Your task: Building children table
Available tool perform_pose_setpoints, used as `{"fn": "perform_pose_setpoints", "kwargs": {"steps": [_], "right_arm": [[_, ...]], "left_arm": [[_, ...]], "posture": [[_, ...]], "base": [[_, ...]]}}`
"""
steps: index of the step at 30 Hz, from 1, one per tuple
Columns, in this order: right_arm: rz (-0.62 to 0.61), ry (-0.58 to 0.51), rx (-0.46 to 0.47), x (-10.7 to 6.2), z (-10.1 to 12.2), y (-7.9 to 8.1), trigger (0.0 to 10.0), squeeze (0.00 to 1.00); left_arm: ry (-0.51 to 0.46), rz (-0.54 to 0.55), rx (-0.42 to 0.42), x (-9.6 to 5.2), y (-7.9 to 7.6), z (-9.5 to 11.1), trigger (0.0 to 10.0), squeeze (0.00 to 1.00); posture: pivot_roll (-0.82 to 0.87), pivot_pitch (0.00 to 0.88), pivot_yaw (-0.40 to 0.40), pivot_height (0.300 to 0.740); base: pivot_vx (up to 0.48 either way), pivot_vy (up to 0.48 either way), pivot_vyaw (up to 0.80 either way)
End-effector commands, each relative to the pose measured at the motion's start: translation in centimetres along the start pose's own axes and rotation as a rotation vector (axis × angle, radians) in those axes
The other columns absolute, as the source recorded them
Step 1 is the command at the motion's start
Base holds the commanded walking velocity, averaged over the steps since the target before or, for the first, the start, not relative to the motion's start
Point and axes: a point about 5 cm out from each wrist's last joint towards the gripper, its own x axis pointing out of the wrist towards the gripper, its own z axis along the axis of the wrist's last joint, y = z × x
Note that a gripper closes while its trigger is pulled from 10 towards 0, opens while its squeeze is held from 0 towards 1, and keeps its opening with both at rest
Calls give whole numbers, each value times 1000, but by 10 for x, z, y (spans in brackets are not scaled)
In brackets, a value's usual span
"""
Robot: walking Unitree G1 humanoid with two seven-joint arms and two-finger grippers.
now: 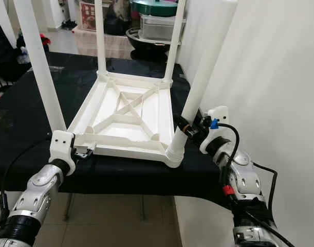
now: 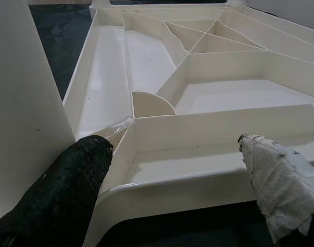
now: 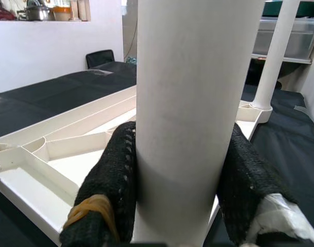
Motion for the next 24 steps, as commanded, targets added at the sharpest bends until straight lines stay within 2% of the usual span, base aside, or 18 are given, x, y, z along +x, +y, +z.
{"fn": "perform_pose_setpoints", "kwargs": {"steps": [1,3,6,8,9,10,11,12,14,15,16,20,24], "right_arm": [[-125,11,5,-14,-4,-17,0,0],[-136,11,8,-14,-5,-18,0,0],[-375,33,65,-17,-10,-26,0,0],[-375,33,65,-17,-10,-26,0,0],[-474,37,79,-19,-12,-27,0,0],[-474,37,79,-19,-12,-27,0,0],[-624,47,136,-21,-22,-21,0,0],[-821,82,227,-23,-40,-4,0,0],[-821,82,227,-23,-40,-4,0,0],[-860,95,263,-20,-46,7,0,0],[-860,95,263,-20,-46,7,0,0],[-839,124,313,1,-54,41,0,0],[-811,121,302,5,-51,46,0,0]], "left_arm": [[45,95,4,-5,23,-9,10000,0],[46,94,3,-5,23,-9,10000,0],[47,91,1,-4,22,-10,10000,0],[47,91,1,-4,22,-10,10000,0],[47,92,1,-5,22,-10,10000,0],[47,92,1,-5,22,-10,10000,0],[48,92,0,-5,22,-11,10000,0],[49,92,1,-6,22,-11,10000,0],[49,92,1,-6,22,-11,10000,0],[50,91,1,-6,22,-11,10000,0],[50,91,1,-6,22,-11,10000,0],[47,88,7,-5,22,-10,10000,0],[46,92,9,-5,24,-9,10000,0]], "posture": [[38,0,-111,740],[38,0,-111,740],[34,0,-113,740],[34,0,-113,740],[34,0,-113,740],[34,0,-113,740],[41,0,-114,740],[45,0,-112,740],[45,0,-112,740],[45,0,-112,740],[45,0,-112,740],[60,0,-114,740],[59,0,-119,740]], "base": [[0,0,0],[0,0,0],[0,0,0],[0,0,0],[0,0,0],[0,0,0],[0,0,0],[0,0,0],[0,0,0],[0,0,0],[0,0,0],[0,0,0],[0,0,0]]}}
